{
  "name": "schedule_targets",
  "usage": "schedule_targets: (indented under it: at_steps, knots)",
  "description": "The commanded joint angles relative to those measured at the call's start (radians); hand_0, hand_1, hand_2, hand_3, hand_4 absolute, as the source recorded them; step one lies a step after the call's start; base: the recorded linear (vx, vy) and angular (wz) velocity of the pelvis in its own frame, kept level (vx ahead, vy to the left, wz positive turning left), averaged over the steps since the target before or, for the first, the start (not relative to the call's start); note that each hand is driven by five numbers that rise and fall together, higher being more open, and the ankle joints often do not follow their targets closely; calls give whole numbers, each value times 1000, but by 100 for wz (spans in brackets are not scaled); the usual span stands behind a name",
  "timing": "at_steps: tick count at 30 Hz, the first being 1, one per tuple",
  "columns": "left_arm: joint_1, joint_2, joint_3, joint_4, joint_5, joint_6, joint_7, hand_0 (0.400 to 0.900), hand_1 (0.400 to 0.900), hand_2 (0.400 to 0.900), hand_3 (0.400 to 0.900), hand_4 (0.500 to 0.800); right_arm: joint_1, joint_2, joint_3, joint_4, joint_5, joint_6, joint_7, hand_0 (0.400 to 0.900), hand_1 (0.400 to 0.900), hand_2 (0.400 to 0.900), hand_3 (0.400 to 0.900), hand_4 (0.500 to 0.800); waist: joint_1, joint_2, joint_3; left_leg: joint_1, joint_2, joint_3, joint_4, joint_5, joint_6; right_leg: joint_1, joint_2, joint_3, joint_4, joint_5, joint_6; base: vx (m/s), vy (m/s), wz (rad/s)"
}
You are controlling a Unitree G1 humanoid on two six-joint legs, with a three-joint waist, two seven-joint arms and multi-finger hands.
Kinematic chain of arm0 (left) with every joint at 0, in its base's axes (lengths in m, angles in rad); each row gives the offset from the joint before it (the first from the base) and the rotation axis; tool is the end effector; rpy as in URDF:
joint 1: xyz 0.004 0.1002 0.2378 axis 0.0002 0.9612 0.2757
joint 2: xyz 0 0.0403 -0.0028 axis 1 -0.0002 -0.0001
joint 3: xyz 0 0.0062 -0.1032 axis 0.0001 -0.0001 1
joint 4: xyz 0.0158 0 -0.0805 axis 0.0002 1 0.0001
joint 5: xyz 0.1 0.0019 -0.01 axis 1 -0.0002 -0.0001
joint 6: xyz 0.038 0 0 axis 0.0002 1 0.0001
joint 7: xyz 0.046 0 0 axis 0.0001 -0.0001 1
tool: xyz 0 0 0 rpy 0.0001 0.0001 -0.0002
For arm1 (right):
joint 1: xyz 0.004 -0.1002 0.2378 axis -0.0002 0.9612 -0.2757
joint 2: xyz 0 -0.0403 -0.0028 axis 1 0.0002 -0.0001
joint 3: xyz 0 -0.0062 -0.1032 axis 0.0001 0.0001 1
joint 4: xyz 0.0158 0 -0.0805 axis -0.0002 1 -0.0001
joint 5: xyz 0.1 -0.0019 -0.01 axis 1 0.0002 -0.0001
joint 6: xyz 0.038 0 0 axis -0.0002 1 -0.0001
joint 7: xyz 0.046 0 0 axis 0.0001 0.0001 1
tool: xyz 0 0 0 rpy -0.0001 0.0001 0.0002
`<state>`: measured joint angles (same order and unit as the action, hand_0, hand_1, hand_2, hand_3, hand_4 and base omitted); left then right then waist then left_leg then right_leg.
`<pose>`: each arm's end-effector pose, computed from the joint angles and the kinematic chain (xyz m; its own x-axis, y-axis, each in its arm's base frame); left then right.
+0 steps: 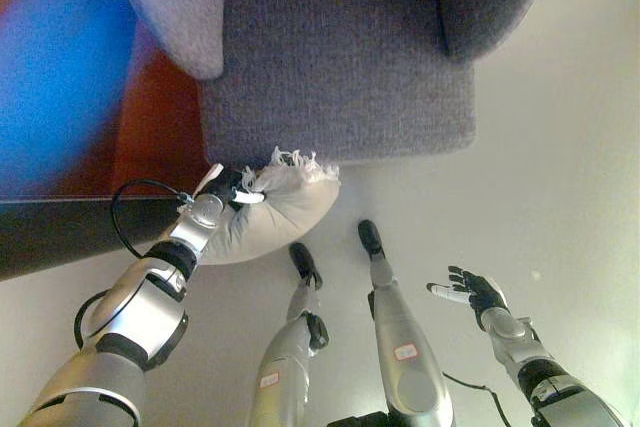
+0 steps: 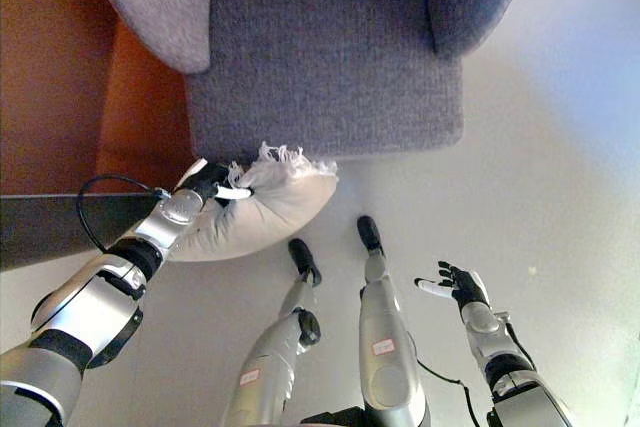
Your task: Pick up the pillow and put it on the sofa.
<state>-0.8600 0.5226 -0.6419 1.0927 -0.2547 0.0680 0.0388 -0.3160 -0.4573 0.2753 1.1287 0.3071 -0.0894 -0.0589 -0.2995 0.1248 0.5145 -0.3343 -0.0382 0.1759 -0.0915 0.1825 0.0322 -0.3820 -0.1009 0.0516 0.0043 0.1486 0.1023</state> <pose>0.3294 0.2265 0.0812 0.9291 0.1114 -0.3528 0.1447 0.7683 0.6235 0.1991 -0.2703 -0.0447 0.7350 -0.2834 -0.6160 0.0618 0.9327 -0.3553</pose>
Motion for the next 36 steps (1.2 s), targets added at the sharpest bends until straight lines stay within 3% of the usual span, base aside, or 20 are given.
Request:
schedule_targets:
  at_steps: [1,9,16,27,31,36]
  knots:
    - [-47,105,83,-64,39,-99,-32,400,400,400,400,500,88,-19,-55,38,16,5,-27,900,900,900,900,800,28,-11,-72,140,-4,28,15,-78,-100,59,20,14,-41,25,30,130,-90,11]
    - [138,143,132,-194,114,-123,-107,400,400,400,400,500,196,7,-127,92,2,18,-37,900,900,900,900,800,60,30,-241,280,-11,0,4,-108,-91,223,17,-36,-40,-25,17,162,-70,15]
    - [215,195,167,-255,172,-105,-187,400,400,400,400,500,293,7,-195,131,-9,31,-44,900,900,900,900,800,72,53,-367,384,-16,-10,4,-142,-77,343,28,-56,-44,-60,2,199,-41,7]
    - [129,332,176,-291,229,-104,-296,400,400,400,400,500,354,12,-262,192,2,29,-41,900,900,900,900,800,64,56,-440,472,-14,-11,4,-174,-68,438,45,-51,-63,-73,3,76,-38,-1]
    - [68,378,163,-294,247,-103,-327,400,400,400,400,500,367,19,-270,209,19,27,-47,900,900,900,900,800,59,53,-458,484,-9,-11,4,-178,-67,450,50,-43,-69,-69,7,38,-46,-4]
    - [-42,430,107,-292,266,-102,-366,400,400,400,400,500,374,20,-273,217,39,30,-42,900,900,900,900,800,51,51,-469,494,-5,-5,4,-182,-64,456,55,-37,-69,-66,13,19,-53,-5]
